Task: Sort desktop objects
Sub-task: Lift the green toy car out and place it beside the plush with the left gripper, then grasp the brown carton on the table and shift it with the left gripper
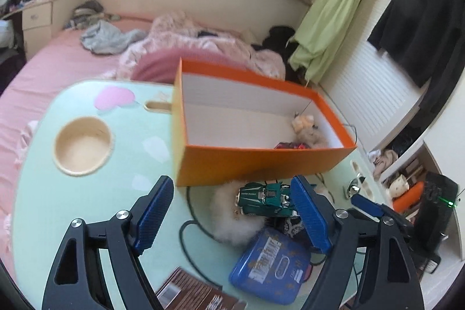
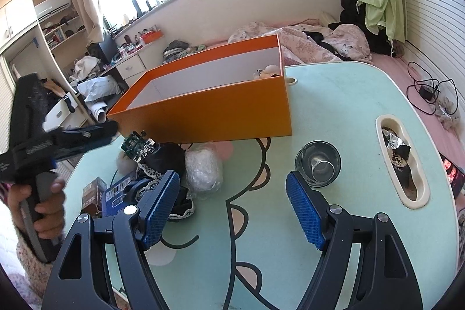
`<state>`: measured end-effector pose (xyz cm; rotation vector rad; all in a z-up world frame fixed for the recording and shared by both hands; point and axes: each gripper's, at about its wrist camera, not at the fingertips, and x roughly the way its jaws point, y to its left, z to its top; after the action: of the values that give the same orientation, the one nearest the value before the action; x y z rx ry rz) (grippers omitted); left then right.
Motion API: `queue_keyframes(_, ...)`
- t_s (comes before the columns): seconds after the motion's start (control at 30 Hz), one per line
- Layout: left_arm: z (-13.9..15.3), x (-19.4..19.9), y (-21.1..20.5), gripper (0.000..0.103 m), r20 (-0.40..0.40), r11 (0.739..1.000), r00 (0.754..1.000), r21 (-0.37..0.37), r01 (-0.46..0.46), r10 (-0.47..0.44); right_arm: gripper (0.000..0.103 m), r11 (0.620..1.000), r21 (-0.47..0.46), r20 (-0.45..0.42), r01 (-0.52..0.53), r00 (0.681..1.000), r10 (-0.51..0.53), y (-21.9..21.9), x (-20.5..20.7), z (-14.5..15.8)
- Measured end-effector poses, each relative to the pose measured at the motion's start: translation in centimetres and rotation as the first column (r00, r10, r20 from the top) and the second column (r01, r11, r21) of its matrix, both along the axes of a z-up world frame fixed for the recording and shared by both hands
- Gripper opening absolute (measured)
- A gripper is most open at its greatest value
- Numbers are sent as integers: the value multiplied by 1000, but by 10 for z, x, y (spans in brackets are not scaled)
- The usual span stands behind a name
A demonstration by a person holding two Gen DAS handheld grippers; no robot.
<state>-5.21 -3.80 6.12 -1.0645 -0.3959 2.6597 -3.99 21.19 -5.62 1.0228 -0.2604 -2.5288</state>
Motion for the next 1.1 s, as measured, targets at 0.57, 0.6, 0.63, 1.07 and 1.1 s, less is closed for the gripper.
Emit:
queue_keyframes(0.57,-39,91,-19,76,-47,955,983,-248,162,-179,76,1000,12,9,6,1000,-6,1,-3,-2)
queue_keyframes(0.6,-42,92,-18,73,-45,954,982,-248,169,-186,76,1000,13,9,7,1000,-7,1,-3,-2)
queue_keyframes(0.63,-46,93,-17,64,-36,953,981,-245,179,-193,76,1000,14,9,8,1000,-8,2,-4,-2)
queue_keyframes(1.07,-53,71,26,31,-77,943,979,-292,160,-190,76,1000,15,7,11,1000,-11,2,-5,-4)
queue_keyframes(1.1,-53,71,27,33,-82,944,979,-291,155,-187,76,1000,14,7,11,1000,-11,2,-5,-4)
